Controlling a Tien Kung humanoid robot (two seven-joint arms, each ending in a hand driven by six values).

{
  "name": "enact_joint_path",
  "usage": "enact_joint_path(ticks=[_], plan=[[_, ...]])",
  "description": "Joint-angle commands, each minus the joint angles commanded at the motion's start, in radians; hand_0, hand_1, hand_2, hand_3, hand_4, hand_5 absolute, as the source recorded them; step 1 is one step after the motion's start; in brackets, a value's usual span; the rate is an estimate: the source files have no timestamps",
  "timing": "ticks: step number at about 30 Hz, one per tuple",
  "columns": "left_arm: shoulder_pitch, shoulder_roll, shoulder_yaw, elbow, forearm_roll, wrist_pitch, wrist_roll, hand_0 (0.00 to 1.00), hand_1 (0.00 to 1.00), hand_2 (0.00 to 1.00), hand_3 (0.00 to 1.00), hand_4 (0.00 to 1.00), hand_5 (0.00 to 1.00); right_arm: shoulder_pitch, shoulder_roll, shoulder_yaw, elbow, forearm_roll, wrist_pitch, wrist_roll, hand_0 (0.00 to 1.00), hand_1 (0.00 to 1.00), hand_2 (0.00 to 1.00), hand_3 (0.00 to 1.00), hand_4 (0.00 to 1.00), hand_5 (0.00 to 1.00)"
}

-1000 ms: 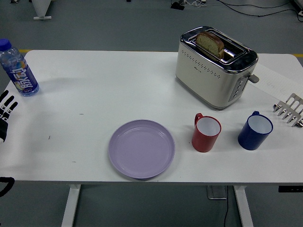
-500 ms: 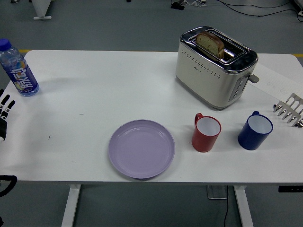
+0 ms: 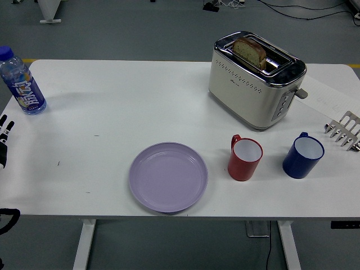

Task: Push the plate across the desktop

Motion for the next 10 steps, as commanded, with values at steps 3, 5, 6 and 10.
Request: enact_joint_path(ticks=[3, 5, 6, 10], plan=[[-0.001, 0.001, -0.004, -0.001, -0.006, -0.013, 0.012, 0.915, 0.987, 0.998, 0.998, 0.649, 0.998, 0.001, 0.0, -0.002, 0.0, 0.004, -0.001, 0.001, 0.64, 0.609, 0.665, 0.605, 0.188, 0.11], [-0.002, 0.002, -0.003, -0.004, -0.032, -0.03, 0.017, 0.915, 0.987, 0.998, 0.998, 0.649, 0.998, 0.001, 0.0, -0.002, 0.0, 0.005, -0.001, 0.002, 0.64, 0.609, 0.665, 0.605, 0.188, 0.11], [-0.002, 0.002, -0.003, -0.006, -0.045, -0.036, 0.019, 0.915, 0.987, 0.998, 0.998, 0.649, 0.998, 0.002, -0.001, -0.002, 0.0, 0.005, -0.001, 0.002, 0.64, 0.609, 0.665, 0.605, 0.188, 0.11], [-0.003, 0.005, 0.001, -0.011, -0.065, -0.042, 0.028, 0.915, 0.987, 0.998, 0.998, 0.649, 0.998, 0.001, -0.001, -0.002, 0.0, 0.005, -0.001, 0.002, 0.64, 0.609, 0.665, 0.605, 0.188, 0.11]])
